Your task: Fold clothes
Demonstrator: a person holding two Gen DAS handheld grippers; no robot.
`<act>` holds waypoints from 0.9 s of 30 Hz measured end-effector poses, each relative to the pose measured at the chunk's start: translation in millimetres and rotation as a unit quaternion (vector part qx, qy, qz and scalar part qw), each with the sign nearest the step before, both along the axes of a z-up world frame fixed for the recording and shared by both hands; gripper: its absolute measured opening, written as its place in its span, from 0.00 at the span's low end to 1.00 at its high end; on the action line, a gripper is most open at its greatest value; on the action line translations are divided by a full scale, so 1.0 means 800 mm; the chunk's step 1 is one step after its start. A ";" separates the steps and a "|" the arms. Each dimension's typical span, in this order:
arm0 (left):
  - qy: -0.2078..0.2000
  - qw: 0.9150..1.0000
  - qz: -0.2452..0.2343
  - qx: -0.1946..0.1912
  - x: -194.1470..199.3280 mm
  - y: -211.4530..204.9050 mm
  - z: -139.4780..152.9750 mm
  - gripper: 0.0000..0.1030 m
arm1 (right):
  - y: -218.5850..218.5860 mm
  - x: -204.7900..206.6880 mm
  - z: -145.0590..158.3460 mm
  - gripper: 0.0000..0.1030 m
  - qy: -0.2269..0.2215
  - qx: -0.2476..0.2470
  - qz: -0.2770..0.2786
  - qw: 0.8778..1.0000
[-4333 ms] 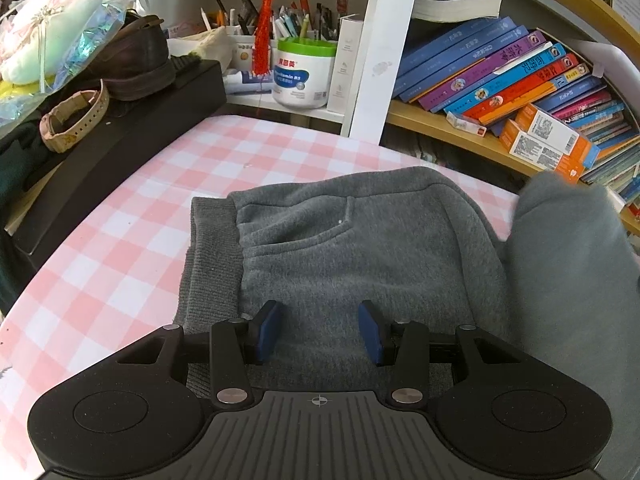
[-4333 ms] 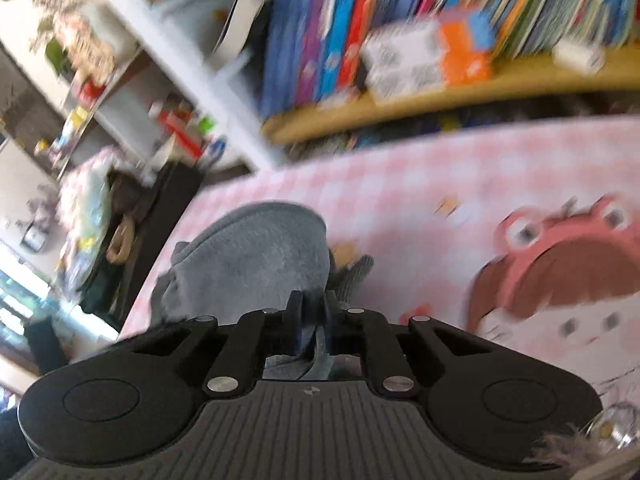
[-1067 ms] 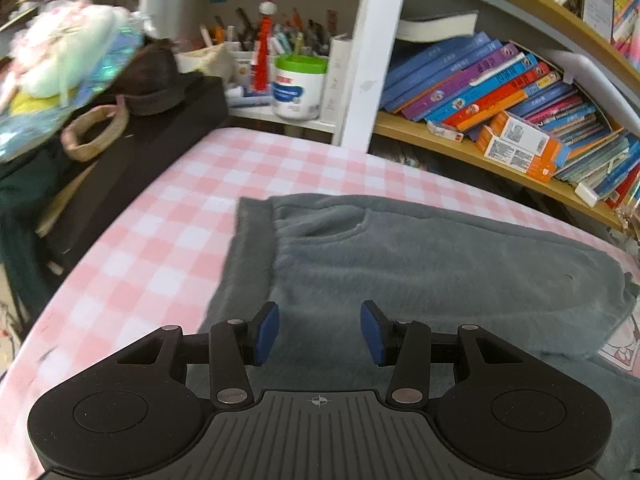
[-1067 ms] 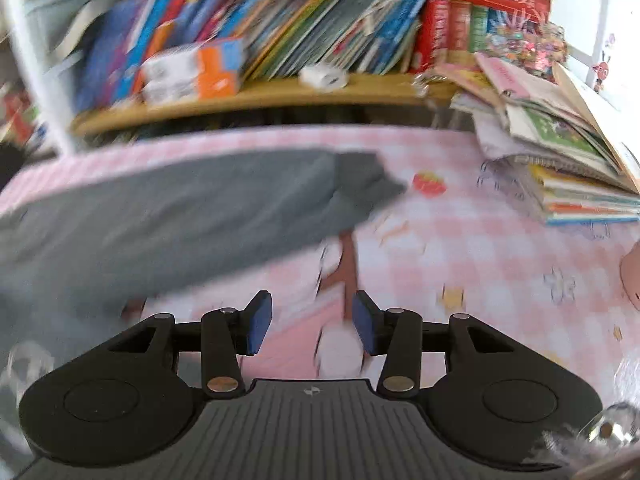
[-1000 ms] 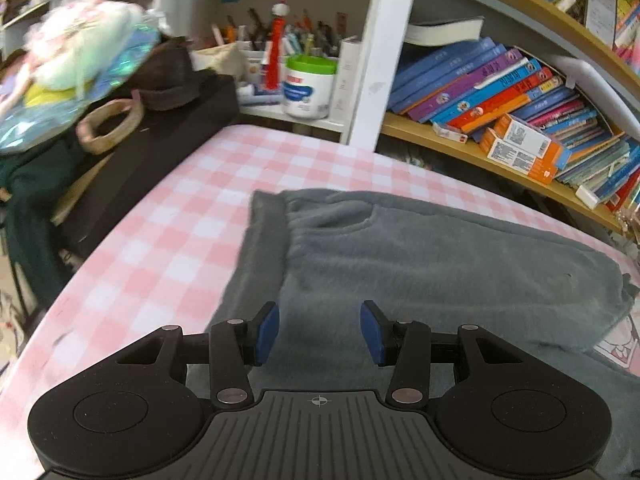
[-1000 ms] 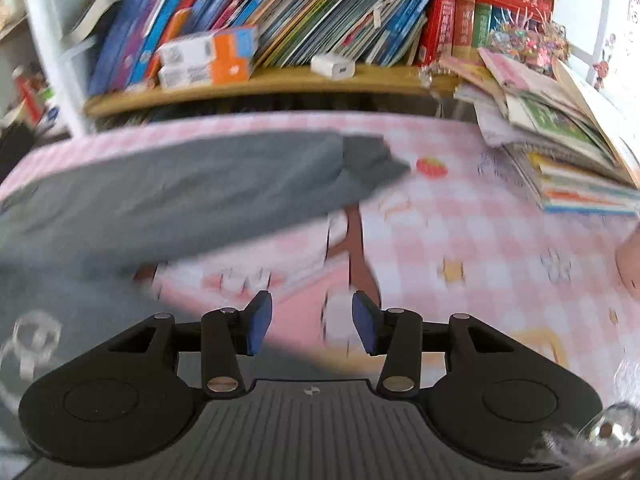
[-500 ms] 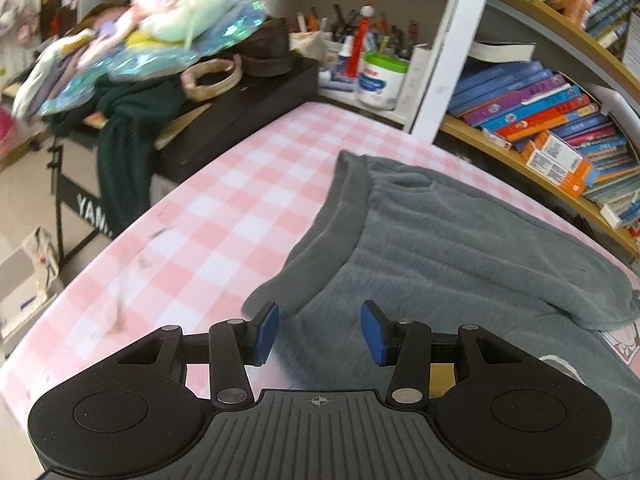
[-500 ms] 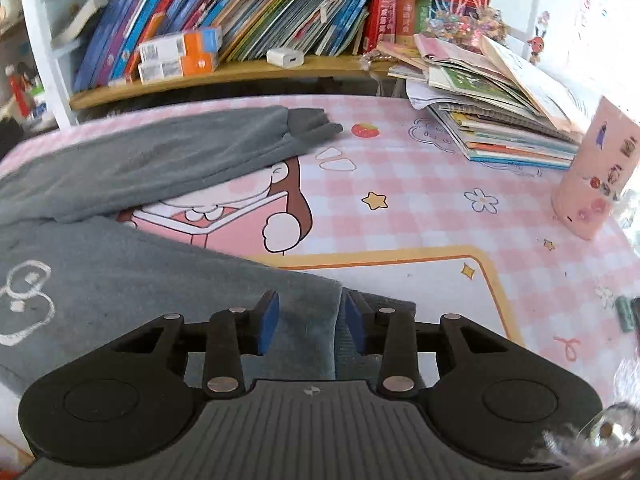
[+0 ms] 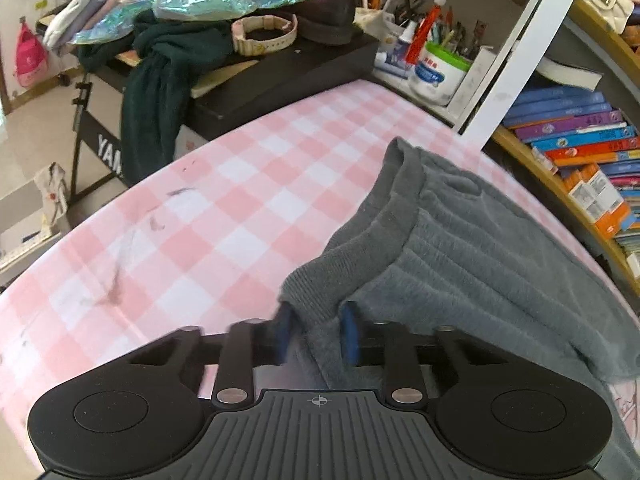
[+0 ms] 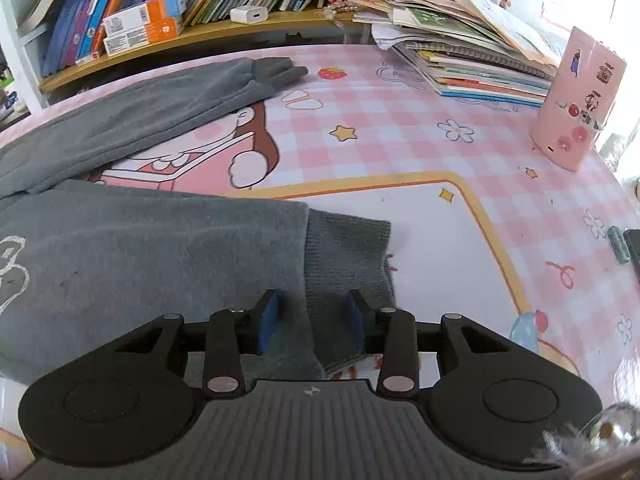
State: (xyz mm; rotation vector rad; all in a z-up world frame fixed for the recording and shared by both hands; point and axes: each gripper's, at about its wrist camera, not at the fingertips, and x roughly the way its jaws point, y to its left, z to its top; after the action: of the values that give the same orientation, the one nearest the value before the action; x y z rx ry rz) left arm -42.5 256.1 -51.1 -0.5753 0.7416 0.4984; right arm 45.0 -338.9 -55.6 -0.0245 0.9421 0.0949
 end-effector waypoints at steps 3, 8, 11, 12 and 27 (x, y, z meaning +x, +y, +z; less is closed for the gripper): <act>-0.003 1.000 0.018 0.012 0.001 0.017 0.006 0.14 | 0.010 -0.008 0.000 0.34 0.005 0.011 0.023 1.000; 0.016 0.999 0.000 0.028 0.005 0.014 0.008 0.14 | 0.019 -0.009 -0.001 0.33 0.003 -0.005 0.037 0.999; 0.016 1.000 -0.012 0.017 0.000 0.004 0.004 0.14 | 0.006 -0.003 -0.003 0.33 -0.002 -0.014 0.010 1.000; 0.016 1.000 -0.019 0.013 -0.002 -0.001 0.004 0.14 | 0.001 0.000 -0.003 0.33 -0.004 -0.015 -0.001 1.000; 0.021 0.998 -0.048 0.021 -0.015 -0.008 0.013 0.20 | -0.001 -0.004 0.001 0.37 -0.013 -0.019 -0.031 0.999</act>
State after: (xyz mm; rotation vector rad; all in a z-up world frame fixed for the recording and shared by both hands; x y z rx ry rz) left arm -54.5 249.8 -40.6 -0.4895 0.7924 0.4374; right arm 42.2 -340.1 -55.2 -0.0311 0.9176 0.0199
